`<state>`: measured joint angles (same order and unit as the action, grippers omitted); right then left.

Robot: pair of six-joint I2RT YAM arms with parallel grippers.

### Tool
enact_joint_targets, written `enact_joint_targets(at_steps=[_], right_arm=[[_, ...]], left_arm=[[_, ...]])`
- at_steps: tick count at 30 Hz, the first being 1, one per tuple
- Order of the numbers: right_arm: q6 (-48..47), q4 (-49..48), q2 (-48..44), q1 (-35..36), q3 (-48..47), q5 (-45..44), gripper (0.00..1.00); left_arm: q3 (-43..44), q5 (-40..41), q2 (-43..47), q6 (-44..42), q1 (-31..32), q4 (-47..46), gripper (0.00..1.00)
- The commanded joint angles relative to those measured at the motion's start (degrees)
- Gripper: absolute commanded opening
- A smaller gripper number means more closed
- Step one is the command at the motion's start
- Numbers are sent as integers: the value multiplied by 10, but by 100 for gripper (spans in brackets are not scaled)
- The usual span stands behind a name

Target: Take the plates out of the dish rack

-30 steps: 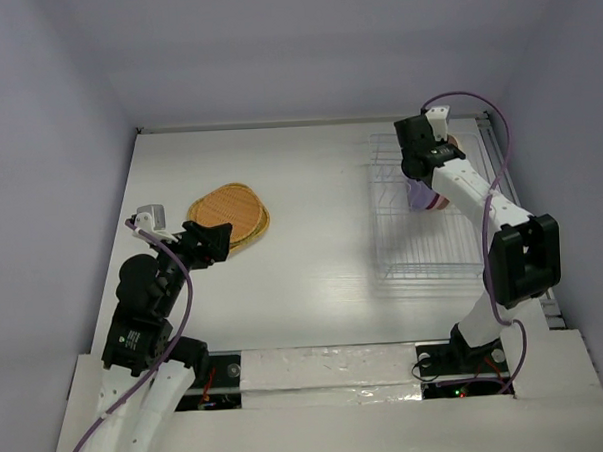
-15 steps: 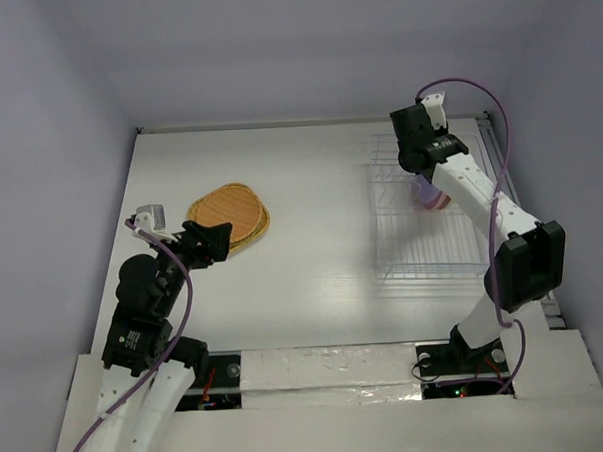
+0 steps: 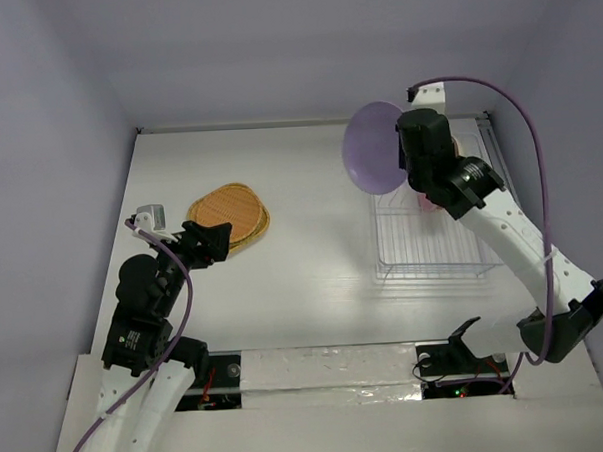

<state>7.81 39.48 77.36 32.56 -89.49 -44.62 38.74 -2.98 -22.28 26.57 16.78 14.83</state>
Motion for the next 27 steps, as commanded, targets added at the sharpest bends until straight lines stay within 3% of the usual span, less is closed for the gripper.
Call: enact_joint_targets(at_steps=[1, 7, 14, 20, 25, 27], right_arm=[[25, -100, 15, 22, 36, 143, 0], [58, -180, 90, 44, 89, 295, 0], [89, -223, 197, 49, 115, 321, 0], [120, -238, 249, 49, 138, 294, 1], [137, -240, 257, 49, 160, 233, 23], [141, -234, 261, 49, 160, 216, 25]], left_arm=[[-2, -6, -5, -8, -3, -30, 74], [-3, -4, -5, -8, -9, -31, 74], [-4, -10, -10, -7, -14, -32, 73], [-4, -12, -13, -8, -14, -32, 73], [-5, -15, -12, -8, -19, -34, 73], [-5, -16, -13, -8, -19, -34, 73]])
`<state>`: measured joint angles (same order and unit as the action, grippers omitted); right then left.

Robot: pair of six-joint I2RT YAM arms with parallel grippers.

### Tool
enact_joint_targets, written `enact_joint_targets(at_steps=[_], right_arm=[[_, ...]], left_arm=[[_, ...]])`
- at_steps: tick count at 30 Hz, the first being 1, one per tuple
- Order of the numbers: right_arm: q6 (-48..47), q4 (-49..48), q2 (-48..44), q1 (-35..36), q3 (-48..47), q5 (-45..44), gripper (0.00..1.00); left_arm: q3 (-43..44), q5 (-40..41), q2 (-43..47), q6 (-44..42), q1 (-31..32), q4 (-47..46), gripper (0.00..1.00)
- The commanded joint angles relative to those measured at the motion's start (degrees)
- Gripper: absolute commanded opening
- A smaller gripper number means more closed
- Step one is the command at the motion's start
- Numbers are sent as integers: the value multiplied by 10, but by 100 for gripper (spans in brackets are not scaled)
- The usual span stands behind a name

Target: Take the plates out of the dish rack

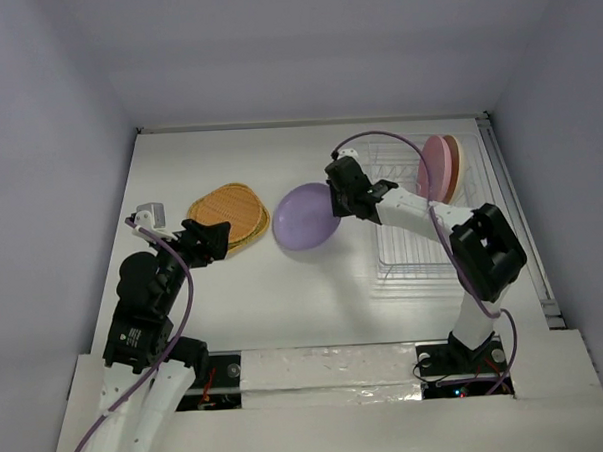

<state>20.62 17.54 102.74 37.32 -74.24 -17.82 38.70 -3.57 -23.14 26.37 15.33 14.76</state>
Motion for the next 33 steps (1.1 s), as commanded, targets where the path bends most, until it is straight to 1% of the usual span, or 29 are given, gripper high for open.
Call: enact_joint_targets(at_steps=[1, 4, 7, 12, 13, 14, 15, 16, 17, 19, 20, 21, 23, 25, 26, 27, 28, 29, 30, 31, 33], right_arm=[[12, -14, 6, 1, 11, -59, 34], [6, -12, 2, 1, 11, -56, 46], [-1, -15, -13, 1, 12, -32, 47], [-3, -10, -66, 1, 16, -41, 47], [-2, -13, -82, 1, 21, -60, 45], [-3, -14, -116, 1, 29, -69, 42], [-3, -13, -136, 1, 31, -78, 38], [-4, -9, -154, -7, 35, -96, 24], [-6, -4, -186, -15, 37, -106, 16], [-7, 12, -216, -56, 47, -132, 0], [-12, 14, -242, -72, 52, -137, 0], [-15, 18, -252, -105, 64, -145, 0], [-20, 42, -266, -135, 70, -188, 0], [-24, 67, -275, -164, 74, -240, 0], [-29, 74, -275, -164, 73, -256, 7], [-31, 82, -269, -170, 71, -272, 17], [-29, 106, -262, -170, 66, -310, 41], [-25, 114, -257, -170, 56, -322, 51], [-25, 116, -253, -175, 53, -324, 57], [-26, 113, -249, -175, 51, -316, 59], [-27, 107, -243, -189, 46, -311, 58]], left_arm=[[-5, -11, -5, -7, -5, -34, 73], [-5, -11, -3, -6, -5, -34, 73], [-5, -11, -3, -7, -5, -33, 73], [-5, -11, -1, -6, -5, -33, 73], [-5, -12, -1, -7, -5, -33, 73], [-5, -11, -1, -7, -5, -33, 73], [-5, -12, 1, -7, -5, -34, 73], [-4, -12, 0, -7, -5, -33, 73], [-5, -11, 2, -7, -5, -33, 73], [-5, -11, 6, -8, -5, -33, 73], [-5, -11, 7, -7, -5, -34, 73], [-5, -12, 8, -7, -5, -33, 73], [-5, -13, 12, -7, -5, -35, 72], [-6, -13, 13, -8, -5, -36, 64], [-6, -14, 13, -8, -5, -36, 59], [-6, -14, 13, -8, -5, -37, 46], [-6, -15, 13, -9, -5, -37, 39], [-6, -15, 12, -9, -5, -37, 32], [-6, -14, 12, -10, -5, -36, 22], [-6, -13, 11, -9, -5, -36, 18], [-5, -10, 11, -9, -5, -33, 14]])
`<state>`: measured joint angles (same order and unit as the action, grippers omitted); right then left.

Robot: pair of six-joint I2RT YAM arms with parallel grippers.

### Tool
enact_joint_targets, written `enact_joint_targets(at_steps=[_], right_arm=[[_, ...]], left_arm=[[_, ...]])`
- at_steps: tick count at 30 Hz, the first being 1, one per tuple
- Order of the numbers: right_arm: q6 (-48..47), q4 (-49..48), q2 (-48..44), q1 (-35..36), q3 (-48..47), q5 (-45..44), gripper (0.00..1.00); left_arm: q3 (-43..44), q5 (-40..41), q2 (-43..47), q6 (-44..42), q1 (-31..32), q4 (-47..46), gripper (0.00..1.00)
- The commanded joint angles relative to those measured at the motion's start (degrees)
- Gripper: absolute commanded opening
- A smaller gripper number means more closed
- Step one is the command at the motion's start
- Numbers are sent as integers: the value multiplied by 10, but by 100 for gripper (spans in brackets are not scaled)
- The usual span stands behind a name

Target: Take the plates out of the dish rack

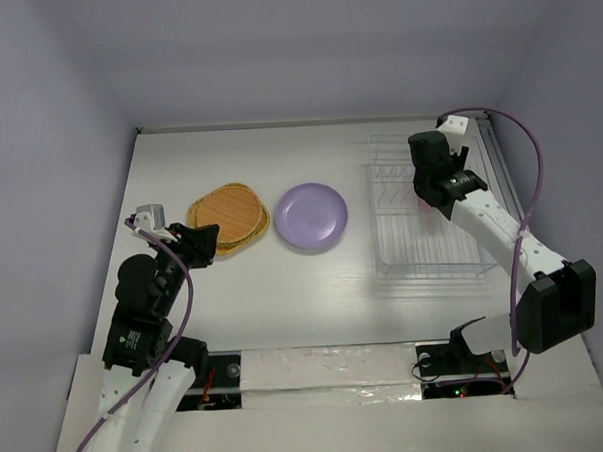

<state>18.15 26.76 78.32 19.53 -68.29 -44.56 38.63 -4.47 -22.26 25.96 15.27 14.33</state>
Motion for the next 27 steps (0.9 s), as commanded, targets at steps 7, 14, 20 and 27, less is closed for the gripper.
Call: enact_joint_targets(at_steps=[7, 14, 20, 27], right_arm=[[-19, 22, 64, -33, -54, -54, 44], [-36, 45, 126, -38, -95, -73, 39], [-53, 75, 134, -38, -132, -88, 17], [-77, 102, 125, -27, -149, -118, 3]], left_arm=[[-2, 1, 6, -4, -4, -27, 24], [-2, 3, 8, -4, -4, -26, 34], [-2, 0, 9, -3, -4, -26, 55], [-2, -1, 12, -3, -4, -26, 58]])
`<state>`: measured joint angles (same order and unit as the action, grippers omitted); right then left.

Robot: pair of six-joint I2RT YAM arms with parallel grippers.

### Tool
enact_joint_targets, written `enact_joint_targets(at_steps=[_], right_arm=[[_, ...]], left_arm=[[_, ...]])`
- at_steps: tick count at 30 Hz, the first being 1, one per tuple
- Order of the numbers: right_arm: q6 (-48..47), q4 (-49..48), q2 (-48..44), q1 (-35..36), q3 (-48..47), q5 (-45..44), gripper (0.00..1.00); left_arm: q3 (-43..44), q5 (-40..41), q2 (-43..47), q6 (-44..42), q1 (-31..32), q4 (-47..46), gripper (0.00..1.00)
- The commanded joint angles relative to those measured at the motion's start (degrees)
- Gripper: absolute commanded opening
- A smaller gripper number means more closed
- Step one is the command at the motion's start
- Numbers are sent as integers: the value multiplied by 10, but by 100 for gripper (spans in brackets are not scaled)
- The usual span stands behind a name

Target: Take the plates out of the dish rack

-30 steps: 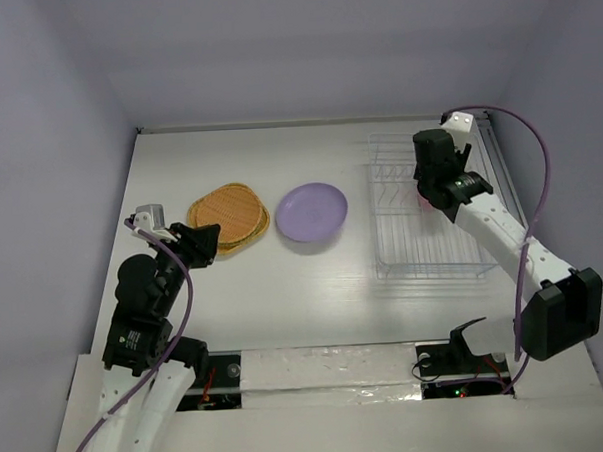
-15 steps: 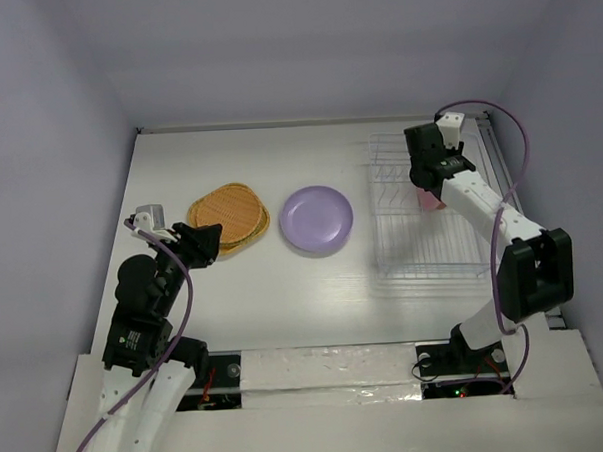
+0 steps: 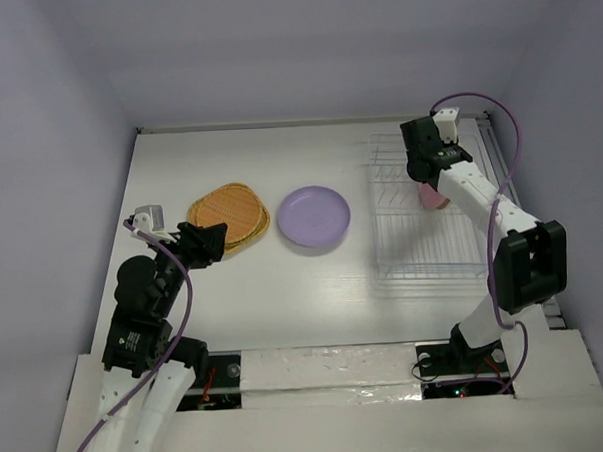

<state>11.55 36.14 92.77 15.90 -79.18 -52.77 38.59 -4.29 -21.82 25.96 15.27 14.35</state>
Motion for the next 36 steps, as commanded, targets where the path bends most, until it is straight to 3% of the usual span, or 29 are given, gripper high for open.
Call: enact_joint_targets(at_steps=[1, 14, 19, 26, 31, 36], right_arm=[[-14, 10, -21, 16, -47, -38, 0], [-27, 98, -104, 85, -164, -67, 0], [-14, 46, -141, 164, -140, 42, 0], [38, -122, -109, 194, -28, 330, 0], [77, -200, -42, 194, 17, 429, 0], [101, -215, 0, 194, 24, 450, 0]], left_arm=[[-2, -2, 7, -3, -4, -27, 58], [-3, -7, 4, -4, -4, -29, 58], [-3, -5, 1, -3, -4, -29, 58], [-3, -4, -3, -3, -4, -28, 58], [-3, -2, -4, -2, -4, -27, 58], [-3, -2, -5, -3, -4, -27, 58]])
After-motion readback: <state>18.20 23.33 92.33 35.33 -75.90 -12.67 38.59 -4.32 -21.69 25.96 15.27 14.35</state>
